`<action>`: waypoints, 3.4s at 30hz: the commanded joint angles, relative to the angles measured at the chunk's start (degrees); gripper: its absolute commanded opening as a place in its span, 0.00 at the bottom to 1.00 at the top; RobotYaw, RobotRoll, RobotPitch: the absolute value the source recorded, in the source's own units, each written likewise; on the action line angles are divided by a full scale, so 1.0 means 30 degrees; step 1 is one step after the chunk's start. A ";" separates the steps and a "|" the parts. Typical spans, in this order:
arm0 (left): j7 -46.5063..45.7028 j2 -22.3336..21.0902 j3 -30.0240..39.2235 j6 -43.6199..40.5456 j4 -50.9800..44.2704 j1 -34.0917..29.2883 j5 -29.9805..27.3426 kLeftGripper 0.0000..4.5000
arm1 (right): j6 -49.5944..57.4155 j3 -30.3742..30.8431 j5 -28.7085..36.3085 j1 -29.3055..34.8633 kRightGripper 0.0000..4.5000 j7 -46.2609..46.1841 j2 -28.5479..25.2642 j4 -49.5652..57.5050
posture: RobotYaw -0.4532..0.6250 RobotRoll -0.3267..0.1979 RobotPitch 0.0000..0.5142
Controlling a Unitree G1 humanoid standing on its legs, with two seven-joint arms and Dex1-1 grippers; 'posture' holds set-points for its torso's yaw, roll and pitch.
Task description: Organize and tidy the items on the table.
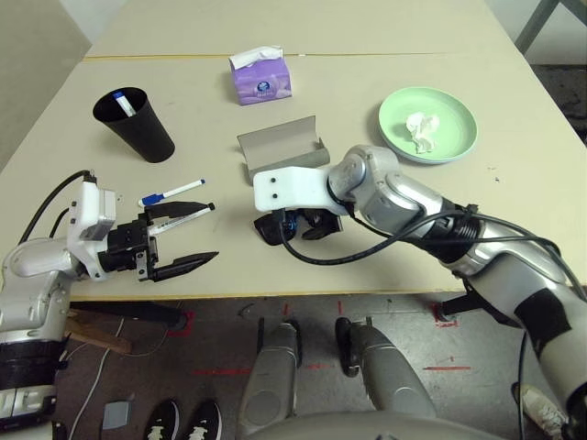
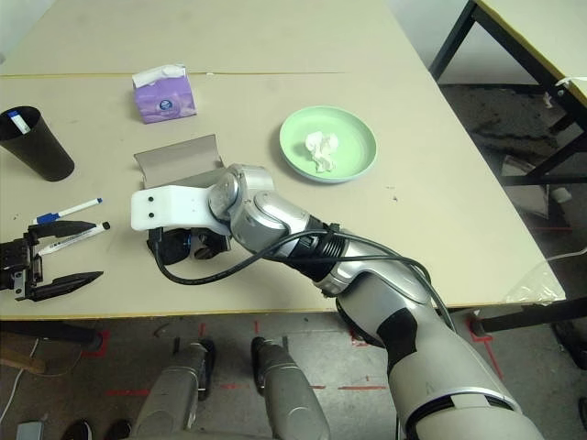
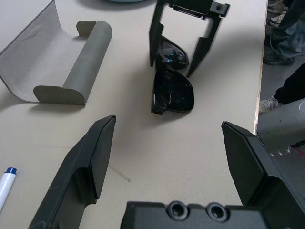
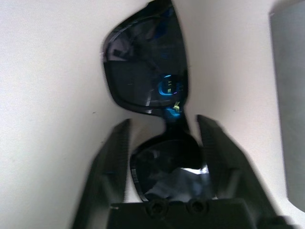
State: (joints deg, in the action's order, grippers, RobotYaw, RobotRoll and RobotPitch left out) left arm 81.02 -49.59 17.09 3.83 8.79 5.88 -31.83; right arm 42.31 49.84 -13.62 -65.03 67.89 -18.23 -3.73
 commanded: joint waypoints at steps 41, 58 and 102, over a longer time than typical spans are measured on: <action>-0.2253 0.0157 0.1325 -0.0664 -0.0087 -0.0374 0.0186 1.00 | -1.1340 -0.2291 -0.3100 -0.7727 0.03 -0.1104 0.3573 -1.5152 | 0.54 0.62 0.47; -0.3016 0.0412 0.2822 -0.0616 -0.1206 -0.2635 -0.0138 1.00 | -1.5273 -0.3529 -0.4973 -0.9481 0.03 -0.4186 0.6037 -2.2834 | 0.61 0.62 0.51; -0.3677 0.0725 0.3536 -0.0726 -0.2289 -0.3675 -0.0555 1.00 | -1.3592 -0.5019 -0.6471 -0.8368 0.03 -0.3867 0.6321 -2.4080 | 0.64 0.62 0.54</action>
State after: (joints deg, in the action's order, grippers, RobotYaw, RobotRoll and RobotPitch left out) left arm 69.64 -47.89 28.27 1.43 1.09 -4.88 -34.04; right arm 1.15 35.17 -32.88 -91.67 54.79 0.69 -75.38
